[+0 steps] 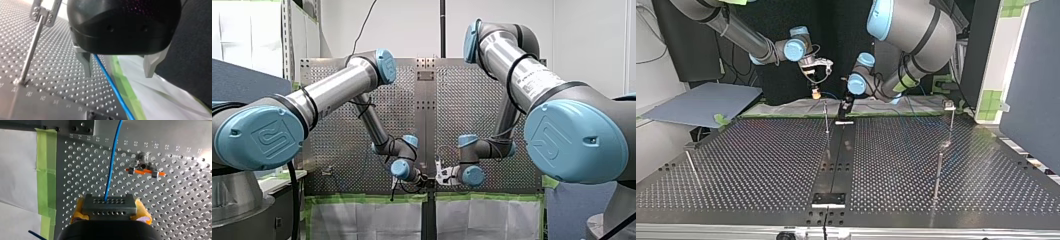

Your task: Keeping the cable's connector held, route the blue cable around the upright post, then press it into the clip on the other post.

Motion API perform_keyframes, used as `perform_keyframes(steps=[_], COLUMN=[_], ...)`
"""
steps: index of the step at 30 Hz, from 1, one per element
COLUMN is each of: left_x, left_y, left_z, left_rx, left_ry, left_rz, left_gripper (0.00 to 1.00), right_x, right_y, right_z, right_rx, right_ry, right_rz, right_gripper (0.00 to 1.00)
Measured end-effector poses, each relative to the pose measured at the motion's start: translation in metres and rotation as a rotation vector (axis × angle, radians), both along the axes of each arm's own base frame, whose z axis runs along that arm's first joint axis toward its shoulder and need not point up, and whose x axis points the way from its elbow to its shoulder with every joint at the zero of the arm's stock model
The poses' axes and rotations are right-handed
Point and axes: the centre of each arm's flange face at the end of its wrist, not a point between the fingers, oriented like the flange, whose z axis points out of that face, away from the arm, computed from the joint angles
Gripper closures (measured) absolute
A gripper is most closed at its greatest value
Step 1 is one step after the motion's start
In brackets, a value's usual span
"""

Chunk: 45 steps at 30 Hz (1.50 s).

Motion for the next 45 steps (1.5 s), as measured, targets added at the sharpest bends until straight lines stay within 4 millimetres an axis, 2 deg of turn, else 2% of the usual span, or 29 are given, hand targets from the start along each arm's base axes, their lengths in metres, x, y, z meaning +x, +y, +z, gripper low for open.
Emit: perform_keyframes(steps=[10,11,12,14,15,17,18,20,21,23,24,25,26,45], left_x=[0.0054,0.0065,0.007,0.0078,0.0081,0.0087,0.0088,0.0085,0.0083,0.0081,0.0079,0.0075,0.0072,0.004], left_y=[0.0027,0.0026,0.0025,0.0023,0.0022,0.0023,0.0024,0.0025,0.0027,0.0035,0.0037,0.0039,0.0039,0.0022], left_z=[0.0015,0.0019,0.0021,0.0024,0.0025,0.0027,0.0027,0.0023,0.0021,0.0019,0.0018,0.0017,0.0017,0.0022], left_rx=[-0.072,-0.084,-0.093,-0.11,-0.117,-0.135,-0.142,-0.157,-0.162,-0.175,-0.179,-0.184,-0.188,-0.322], left_ry=[-0.001,-0.002,-0.003,-0.003,-0.002,0.002,0.004,0.013,0.016,0.024,0.027,0.03,0.032,0.08], left_rz=[0.077,0.082,0.085,0.093,0.096,0.104,0.108,0.117,0.123,0.138,0.144,0.153,0.16,0.259], left_gripper=[0.01,0.07,0.07,0.28,0.28,0.41,0.41,0.56,0.56,0.72,0.72,0.93,1.0,1.0], right_x=[-0.0006,-0.0007,-0.0007,-0.0008,-0.0009,-0.0009,-0.0009,-0.0009,-0.0008,-0.0008,-0.0008,-0.0008,-0.0008,-0.0023], right_y=[0.0003,0.0002,0.0003,0.0001,0.0,0.0001,0.0001,0.0001,0.0,0.0,0.0,0.0,0.0,-0.0012], right_z=[0.001,0.001,0.0011,0.0014,0.0014,0.0015,0.0016,0.0014,0.0015,0.0016,0.0016,0.0016,0.0016,0.0013], right_rx=[0.005,0.006,0.006,0.006,0.006,0.006,0.006,0.006,0.006,0.005,0.005,0.005,0.005,0.005], right_ry=[0.002,0.002,0.002,0.002,0.002,0.002,0.002,0.002,0.002,0.002,0.002,0.002,0.002,0.005], right_rz=[0.001,0.001,0.001,0.0,0.0,-0.001,-0.001,-0.001,-0.001,-0.001,-0.001,-0.001,-0.001,-0.005], right_gripper=[1.0,1.0,1.0,1.0,1.0,1.0,1.0,1.0,1.0,1.0,1.0,1.0,1.0,1.0])
